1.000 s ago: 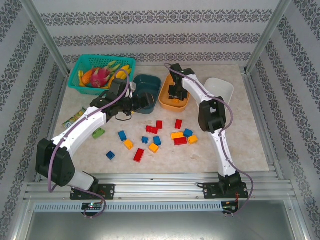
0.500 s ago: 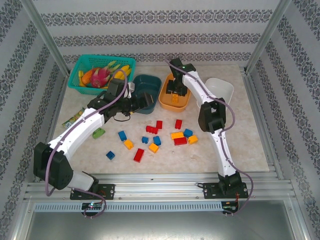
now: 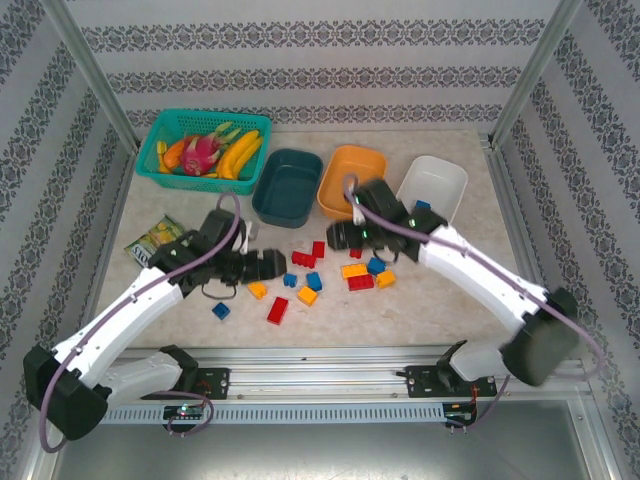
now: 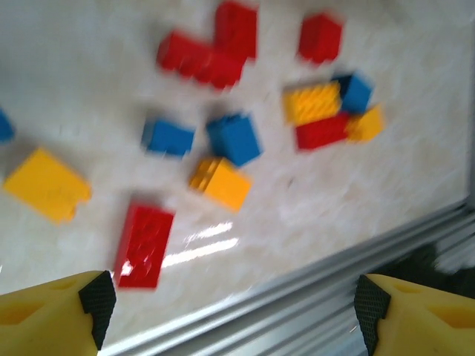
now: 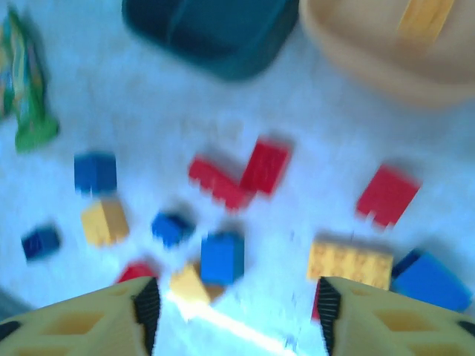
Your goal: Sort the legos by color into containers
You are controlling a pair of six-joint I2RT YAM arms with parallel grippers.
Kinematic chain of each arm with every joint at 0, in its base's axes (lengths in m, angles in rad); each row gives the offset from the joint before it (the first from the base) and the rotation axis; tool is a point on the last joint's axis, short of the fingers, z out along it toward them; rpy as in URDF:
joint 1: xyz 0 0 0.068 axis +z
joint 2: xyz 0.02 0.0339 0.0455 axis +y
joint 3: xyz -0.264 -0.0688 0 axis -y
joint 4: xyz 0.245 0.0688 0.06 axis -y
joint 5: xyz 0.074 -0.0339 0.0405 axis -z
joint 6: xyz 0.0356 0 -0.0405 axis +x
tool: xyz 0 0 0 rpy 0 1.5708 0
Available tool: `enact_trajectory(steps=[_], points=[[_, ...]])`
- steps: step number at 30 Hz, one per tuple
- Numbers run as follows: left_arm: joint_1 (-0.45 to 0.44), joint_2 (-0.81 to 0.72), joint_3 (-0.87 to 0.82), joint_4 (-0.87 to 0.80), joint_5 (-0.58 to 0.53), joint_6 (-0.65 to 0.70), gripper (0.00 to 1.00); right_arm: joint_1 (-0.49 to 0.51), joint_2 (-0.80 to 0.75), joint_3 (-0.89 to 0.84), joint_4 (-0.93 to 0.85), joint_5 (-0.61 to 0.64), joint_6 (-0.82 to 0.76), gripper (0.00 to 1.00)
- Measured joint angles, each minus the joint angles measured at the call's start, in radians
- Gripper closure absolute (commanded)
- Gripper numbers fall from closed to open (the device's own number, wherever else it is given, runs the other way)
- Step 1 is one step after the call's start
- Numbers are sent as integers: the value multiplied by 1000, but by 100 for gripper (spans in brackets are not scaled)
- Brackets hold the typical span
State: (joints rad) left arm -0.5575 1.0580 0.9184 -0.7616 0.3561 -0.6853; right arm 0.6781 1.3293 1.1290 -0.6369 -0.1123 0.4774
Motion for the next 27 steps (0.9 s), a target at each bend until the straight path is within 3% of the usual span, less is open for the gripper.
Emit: enact_trajectory(steps=[4, 8, 19, 24, 27], points=[[-74, -19, -129, -18, -17, -5, 18, 73, -144, -278, 35, -95, 5, 34], [-140, 17, -180, -15, -51, -12, 19, 146, -243, -425, 46, -142, 35, 34], [-265, 290, -130, 36, -214, -3, 27, 163, -281, -517, 135, -196, 100, 34], [-282, 408, -90, 47, -259, 9, 34, 163, -281, -517, 155, -196, 119, 34], [-293, 468, -57, 63, -280, 24, 44, 163, -280, -518, 161, -196, 123, 34]])
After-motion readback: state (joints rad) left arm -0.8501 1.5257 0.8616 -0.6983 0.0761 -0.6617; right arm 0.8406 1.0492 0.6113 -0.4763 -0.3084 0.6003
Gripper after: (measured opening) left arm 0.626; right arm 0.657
